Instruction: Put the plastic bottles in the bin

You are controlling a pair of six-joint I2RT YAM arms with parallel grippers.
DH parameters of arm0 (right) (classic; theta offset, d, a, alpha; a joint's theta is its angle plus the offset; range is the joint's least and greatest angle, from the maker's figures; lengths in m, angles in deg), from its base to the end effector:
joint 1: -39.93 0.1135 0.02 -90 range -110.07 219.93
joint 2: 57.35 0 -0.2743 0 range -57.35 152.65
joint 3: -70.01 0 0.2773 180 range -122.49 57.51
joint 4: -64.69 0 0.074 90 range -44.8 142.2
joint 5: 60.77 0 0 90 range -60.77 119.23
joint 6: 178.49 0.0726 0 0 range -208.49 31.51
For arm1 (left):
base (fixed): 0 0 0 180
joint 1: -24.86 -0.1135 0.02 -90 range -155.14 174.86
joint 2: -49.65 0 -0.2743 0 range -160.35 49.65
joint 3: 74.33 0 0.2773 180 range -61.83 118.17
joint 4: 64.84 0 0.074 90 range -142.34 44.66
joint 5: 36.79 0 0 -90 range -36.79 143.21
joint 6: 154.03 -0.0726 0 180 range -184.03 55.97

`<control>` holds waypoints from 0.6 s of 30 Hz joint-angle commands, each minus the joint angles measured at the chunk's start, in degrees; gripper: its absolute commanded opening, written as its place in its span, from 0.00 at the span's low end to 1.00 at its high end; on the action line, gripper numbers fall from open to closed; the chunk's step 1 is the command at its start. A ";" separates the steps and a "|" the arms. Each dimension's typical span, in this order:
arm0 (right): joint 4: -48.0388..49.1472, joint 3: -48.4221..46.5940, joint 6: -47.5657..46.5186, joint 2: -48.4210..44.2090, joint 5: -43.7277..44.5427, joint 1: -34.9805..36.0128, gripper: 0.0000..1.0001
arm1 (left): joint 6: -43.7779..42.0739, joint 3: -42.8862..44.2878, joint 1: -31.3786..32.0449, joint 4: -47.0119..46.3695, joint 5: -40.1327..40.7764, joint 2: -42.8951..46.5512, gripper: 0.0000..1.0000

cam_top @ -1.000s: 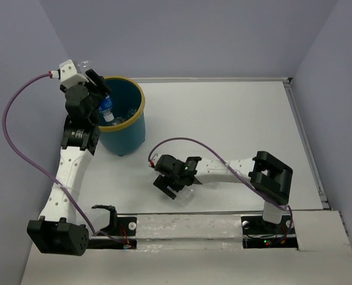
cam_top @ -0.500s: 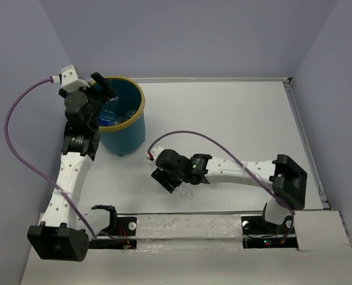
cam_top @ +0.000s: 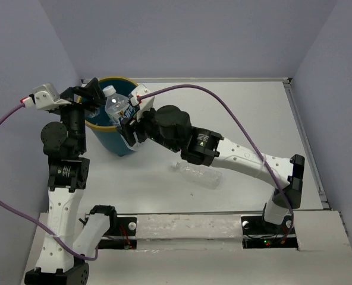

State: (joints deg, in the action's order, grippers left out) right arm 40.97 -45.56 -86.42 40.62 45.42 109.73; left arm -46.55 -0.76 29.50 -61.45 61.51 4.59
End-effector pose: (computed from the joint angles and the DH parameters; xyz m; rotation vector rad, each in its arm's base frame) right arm 0.1796 0.4296 0.4537 -0.7710 1.5409 0.7044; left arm 0.2021 -0.0059 0.5019 -0.2554 1.1121 -0.2614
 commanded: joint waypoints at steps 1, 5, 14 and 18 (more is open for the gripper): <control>13.23 -9.84 -5.32 4.84 0.26 -1.77 0.47 | 0.19 -1.84 -0.34 -4.17 2.60 2.25 0.99; 17.28 -19.52 -6.11 14.14 -0.27 -5.02 0.47 | -0.33 -2.63 -0.34 -4.87 5.41 4.62 0.99; 20.45 -39.39 -2.33 31.04 -8.45 -10.91 0.48 | 0.98 -4.65 -0.60 -6.19 11.57 11.91 0.99; 18.79 -38.88 -2.33 32.20 -11.96 -10.91 0.78 | 2.30 -6.06 -1.39 -7.59 12.10 14.64 0.99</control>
State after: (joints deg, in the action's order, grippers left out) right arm 56.80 -81.93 -89.20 74.17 38.73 97.58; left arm -45.61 -5.28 28.93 -63.74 71.41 16.72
